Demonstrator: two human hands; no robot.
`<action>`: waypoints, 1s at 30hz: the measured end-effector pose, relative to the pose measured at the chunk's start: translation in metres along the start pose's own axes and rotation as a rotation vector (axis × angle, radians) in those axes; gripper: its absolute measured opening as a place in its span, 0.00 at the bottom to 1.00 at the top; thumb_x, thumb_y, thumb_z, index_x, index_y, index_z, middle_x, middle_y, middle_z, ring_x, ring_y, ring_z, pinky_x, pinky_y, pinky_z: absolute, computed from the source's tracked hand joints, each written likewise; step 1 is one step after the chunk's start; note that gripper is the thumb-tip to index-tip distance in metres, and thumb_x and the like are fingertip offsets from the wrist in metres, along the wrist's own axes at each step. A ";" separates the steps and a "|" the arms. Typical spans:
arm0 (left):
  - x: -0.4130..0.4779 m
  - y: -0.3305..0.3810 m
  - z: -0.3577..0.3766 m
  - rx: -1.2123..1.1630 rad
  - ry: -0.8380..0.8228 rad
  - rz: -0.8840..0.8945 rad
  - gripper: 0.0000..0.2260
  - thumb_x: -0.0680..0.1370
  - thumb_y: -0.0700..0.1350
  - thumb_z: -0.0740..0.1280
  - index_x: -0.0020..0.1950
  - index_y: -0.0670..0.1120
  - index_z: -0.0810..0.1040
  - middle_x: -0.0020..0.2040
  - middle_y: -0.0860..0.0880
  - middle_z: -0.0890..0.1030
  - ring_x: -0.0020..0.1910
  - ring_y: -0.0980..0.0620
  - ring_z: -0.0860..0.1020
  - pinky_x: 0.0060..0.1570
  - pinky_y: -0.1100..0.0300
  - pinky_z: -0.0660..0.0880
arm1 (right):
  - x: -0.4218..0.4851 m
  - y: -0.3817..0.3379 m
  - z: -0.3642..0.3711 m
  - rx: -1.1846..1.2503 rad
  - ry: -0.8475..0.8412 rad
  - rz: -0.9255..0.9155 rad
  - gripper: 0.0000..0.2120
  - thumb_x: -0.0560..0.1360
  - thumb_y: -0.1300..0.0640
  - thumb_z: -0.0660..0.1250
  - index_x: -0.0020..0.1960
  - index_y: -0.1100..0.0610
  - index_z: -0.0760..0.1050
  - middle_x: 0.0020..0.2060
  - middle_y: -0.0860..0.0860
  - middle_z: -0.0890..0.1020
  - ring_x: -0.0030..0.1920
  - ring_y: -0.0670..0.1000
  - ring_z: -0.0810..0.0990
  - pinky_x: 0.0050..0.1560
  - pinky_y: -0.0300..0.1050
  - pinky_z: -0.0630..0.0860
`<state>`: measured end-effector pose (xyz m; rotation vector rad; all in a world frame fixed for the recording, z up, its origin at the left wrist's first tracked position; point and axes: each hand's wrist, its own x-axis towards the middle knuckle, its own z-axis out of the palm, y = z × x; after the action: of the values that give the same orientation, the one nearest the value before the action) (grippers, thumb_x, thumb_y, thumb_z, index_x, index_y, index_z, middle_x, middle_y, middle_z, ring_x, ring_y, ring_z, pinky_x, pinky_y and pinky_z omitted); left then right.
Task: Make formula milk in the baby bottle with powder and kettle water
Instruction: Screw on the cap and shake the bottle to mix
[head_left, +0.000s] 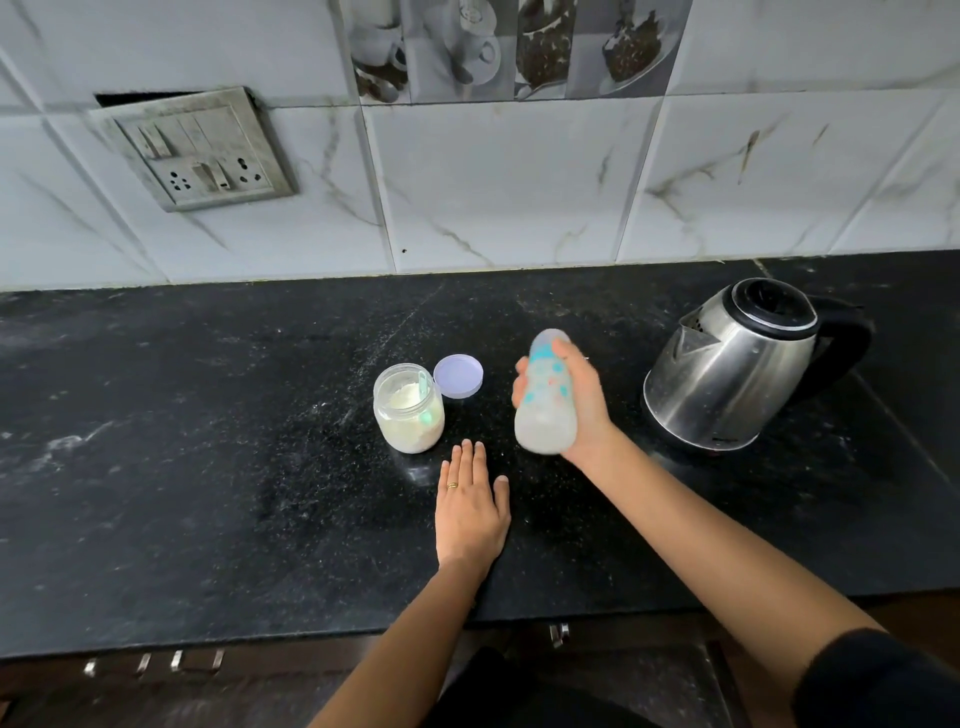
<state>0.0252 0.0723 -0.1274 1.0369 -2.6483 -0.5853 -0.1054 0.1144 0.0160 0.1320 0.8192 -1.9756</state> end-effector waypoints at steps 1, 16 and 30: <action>0.000 0.000 0.000 0.002 0.000 -0.002 0.32 0.77 0.58 0.40 0.76 0.43 0.57 0.77 0.45 0.58 0.76 0.50 0.52 0.73 0.58 0.42 | -0.005 0.003 -0.001 -0.099 -0.058 0.002 0.08 0.76 0.51 0.62 0.48 0.57 0.71 0.35 0.53 0.76 0.27 0.50 0.75 0.29 0.39 0.75; -0.003 0.002 0.002 0.008 -0.007 -0.010 0.34 0.76 0.58 0.38 0.76 0.42 0.56 0.77 0.45 0.57 0.76 0.50 0.52 0.74 0.57 0.42 | 0.003 -0.010 -0.001 0.059 0.038 0.008 0.13 0.77 0.48 0.62 0.42 0.58 0.72 0.31 0.52 0.76 0.26 0.49 0.76 0.29 0.37 0.76; 0.000 0.002 0.000 0.023 -0.005 -0.007 0.34 0.76 0.59 0.38 0.76 0.42 0.56 0.77 0.45 0.57 0.76 0.50 0.52 0.74 0.57 0.43 | 0.003 -0.005 -0.006 -0.112 -0.029 -0.015 0.22 0.75 0.50 0.66 0.67 0.51 0.66 0.41 0.55 0.76 0.29 0.51 0.77 0.31 0.42 0.77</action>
<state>0.0240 0.0739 -0.1265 1.0528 -2.6629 -0.5605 -0.1123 0.1169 0.0125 0.0315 0.9124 -1.9357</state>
